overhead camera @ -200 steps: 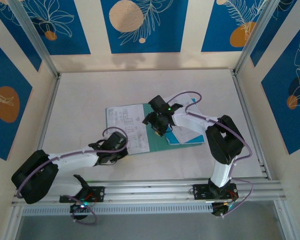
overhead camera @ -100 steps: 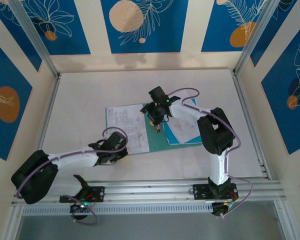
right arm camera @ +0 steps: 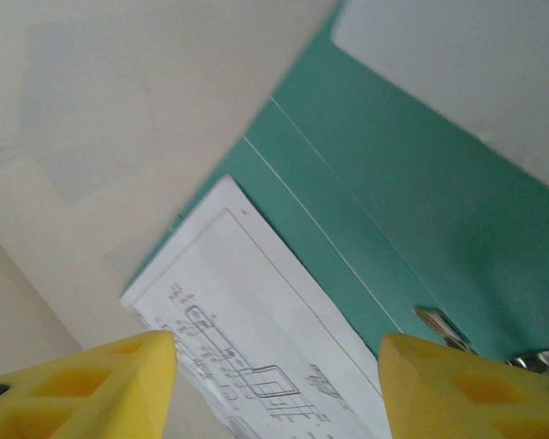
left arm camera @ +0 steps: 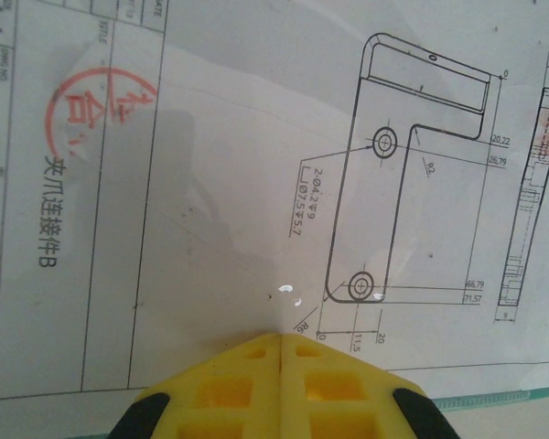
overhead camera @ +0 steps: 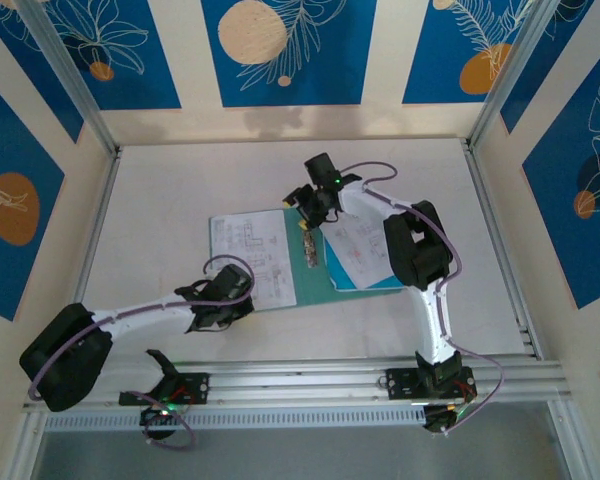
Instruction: Put the files into the folder
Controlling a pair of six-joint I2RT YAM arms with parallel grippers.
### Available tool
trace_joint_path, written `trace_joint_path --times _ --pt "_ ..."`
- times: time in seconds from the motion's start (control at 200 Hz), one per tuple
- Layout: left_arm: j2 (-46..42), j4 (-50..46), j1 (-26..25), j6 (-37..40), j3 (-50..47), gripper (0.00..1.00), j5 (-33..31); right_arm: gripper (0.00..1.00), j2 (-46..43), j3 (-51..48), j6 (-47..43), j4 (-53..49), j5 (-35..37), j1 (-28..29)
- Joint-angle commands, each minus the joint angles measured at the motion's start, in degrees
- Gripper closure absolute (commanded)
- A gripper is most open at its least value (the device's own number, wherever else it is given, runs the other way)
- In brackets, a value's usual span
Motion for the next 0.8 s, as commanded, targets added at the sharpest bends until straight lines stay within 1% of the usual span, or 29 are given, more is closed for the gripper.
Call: trace_joint_path --times 0.0,0.095,0.195,0.24,0.35,0.44,0.52,0.63,0.73,0.795 --pt "-0.4 -5.8 0.1 1.2 -1.0 1.0 -1.6 0.39 -2.5 3.0 -5.6 -3.0 -2.4 -0.4" --pt "-0.6 -6.4 0.4 1.8 -0.9 1.0 -2.0 0.39 -8.6 0.5 -10.3 -4.3 0.9 -0.1" --pt "-1.0 -7.0 0.7 2.6 -0.6 1.0 -2.3 0.38 -16.3 -5.2 -15.7 -7.1 5.7 0.6" --pt "-1.0 -7.3 0.9 3.1 -0.2 1.0 -2.4 0.4 -19.4 -8.3 -17.9 -9.1 7.5 1.0" --pt "-0.6 -8.4 1.3 4.8 1.2 1.0 -2.7 0.48 -26.7 -17.5 -22.6 -13.3 13.3 2.8" --pt "-0.4 -9.0 1.6 5.9 2.1 1.0 -2.8 0.59 -31.1 -25.0 -25.5 -16.1 16.0 4.3" --pt "-0.3 -9.6 1.8 6.5 2.5 1.0 -3.0 0.62 -33.3 -29.3 -28.3 -18.0 17.4 6.0" --pt "-0.6 -10.0 2.3 7.1 2.4 1.0 -2.8 0.63 -33.9 -31.3 -31.8 -20.7 20.2 8.8" --pt "-0.8 -10.5 2.7 7.5 2.3 1.0 -2.7 0.63 -32.6 -31.6 -35.7 -19.9 20.2 11.0" --pt "-0.6 -10.9 3.0 7.9 2.3 1.0 -2.5 0.64 -30.0 -30.4 -37.5 -20.4 21.3 12.6"
